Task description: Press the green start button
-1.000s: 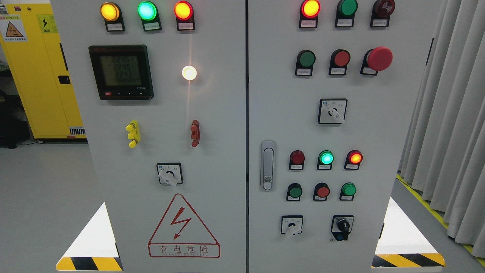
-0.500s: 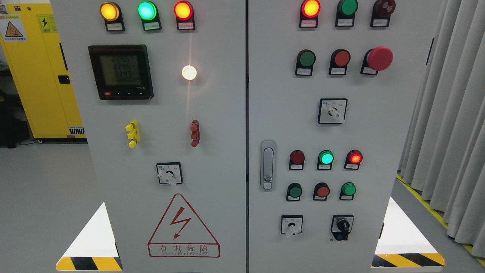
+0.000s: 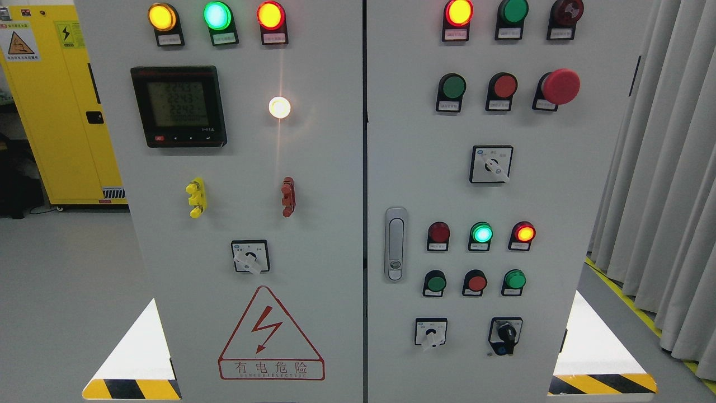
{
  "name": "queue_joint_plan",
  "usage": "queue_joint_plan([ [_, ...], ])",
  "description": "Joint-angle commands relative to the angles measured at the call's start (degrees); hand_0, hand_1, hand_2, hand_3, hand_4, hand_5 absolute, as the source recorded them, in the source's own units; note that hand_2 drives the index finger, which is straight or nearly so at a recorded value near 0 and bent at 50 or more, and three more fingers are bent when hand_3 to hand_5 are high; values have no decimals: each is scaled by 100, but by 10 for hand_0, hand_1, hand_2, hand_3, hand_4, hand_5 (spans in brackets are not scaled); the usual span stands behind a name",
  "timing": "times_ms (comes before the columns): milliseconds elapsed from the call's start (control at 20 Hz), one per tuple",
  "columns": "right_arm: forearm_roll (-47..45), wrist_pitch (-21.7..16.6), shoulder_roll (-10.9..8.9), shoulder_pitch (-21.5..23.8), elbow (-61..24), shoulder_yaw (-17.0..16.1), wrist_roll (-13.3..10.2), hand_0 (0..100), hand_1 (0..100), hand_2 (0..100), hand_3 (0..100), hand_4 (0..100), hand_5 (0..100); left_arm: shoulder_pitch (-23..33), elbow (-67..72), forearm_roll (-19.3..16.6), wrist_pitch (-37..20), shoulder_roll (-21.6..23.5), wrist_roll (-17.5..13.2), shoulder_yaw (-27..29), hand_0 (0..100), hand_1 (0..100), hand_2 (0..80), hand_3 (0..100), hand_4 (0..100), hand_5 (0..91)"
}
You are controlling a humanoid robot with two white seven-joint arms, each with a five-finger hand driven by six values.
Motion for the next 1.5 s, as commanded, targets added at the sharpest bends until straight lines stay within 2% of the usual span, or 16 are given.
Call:
queue_joint_plan([
  [0,195,-100,-224,220,-2025,69,-158,247,443,0,264,289,150,35,-158,-8,-3,-310,-19,-5,120,556,0,0,0,0],
  [50,195,-144,-224,238,-2166,69,-210,251,447,0,343,347,208,35,-158,-8,-3,-319,-19,-14,120,556,0,0,0,0],
  [200,195,-399,-224,247,-2413,-106,-404,266,474,0,429,403,289,35,-158,-8,-3,-354,-19,-5,120,556,0,0,0,0],
  [300,204,-434,-224,195,-2553,-133,-518,268,481,0,445,415,308,35,-158,-8,-3,-354,-27,-14,120,556,0,0,0,0],
  [400,230,-434,-224,142,-2659,-203,-562,278,533,0,543,487,396,35,-167,-8,-3,-354,-27,-23,120,556,0,0,0,0],
  [500,527,-434,-216,115,-2834,-256,-580,281,542,0,555,512,415,35,-167,-8,-3,-354,-19,-23,120,556,0,0,0,0],
  [650,871,-461,-224,80,-2940,-256,-887,290,581,0,574,573,489,35,-167,-8,-3,-354,-27,-23,120,556,0,0,0,0],
  [700,915,-461,-224,10,-2975,-248,-914,290,581,0,574,573,489,35,-167,-8,-3,-354,-19,-23,120,556,0,0,0,0],
  [1250,1161,-452,-224,-552,-3020,-256,-888,287,639,54,566,587,503,35,-167,-8,-3,-354,-19,-23,120,556,0,0,0,0],
  [1450,1205,-408,-224,-991,-2757,-265,-879,277,644,62,563,586,502,35,-167,-8,-3,-354,-19,-23,120,556,0,0,0,0],
])
